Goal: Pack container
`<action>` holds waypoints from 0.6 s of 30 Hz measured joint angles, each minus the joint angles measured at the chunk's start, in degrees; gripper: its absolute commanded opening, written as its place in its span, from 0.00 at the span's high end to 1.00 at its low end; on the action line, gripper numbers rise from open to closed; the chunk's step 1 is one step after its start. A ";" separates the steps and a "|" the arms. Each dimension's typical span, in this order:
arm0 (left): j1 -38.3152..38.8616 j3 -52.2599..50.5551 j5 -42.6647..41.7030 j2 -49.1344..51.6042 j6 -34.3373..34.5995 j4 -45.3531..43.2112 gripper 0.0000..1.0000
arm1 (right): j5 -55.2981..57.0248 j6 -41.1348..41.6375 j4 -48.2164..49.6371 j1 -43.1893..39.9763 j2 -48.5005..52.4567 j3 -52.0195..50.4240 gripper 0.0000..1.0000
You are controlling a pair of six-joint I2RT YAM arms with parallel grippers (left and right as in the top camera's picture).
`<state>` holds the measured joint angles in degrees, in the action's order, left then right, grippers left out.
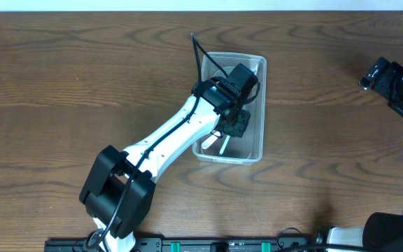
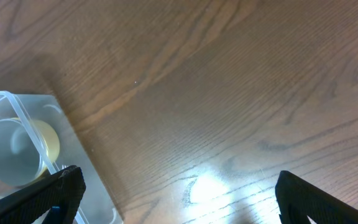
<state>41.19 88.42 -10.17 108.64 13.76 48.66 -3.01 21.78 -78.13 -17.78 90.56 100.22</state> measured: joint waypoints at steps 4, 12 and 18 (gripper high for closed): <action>0.00 0.90 -0.74 -2.84 1.46 3.69 0.44 | 0.02 0.00 0.02 0.00 0.00 0.00 0.01; -3.37 4.55 3.08 -19.17 1.49 10.32 0.32 | 0.00 0.00 0.02 0.00 0.00 0.00 0.01; -14.47 5.35 12.94 -25.92 1.75 19.98 0.21 | 0.02 0.00 0.00 0.00 0.00 0.00 0.01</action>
<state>26.72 93.78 2.76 82.72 15.51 68.64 -2.98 21.78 -78.13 -17.78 90.56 100.22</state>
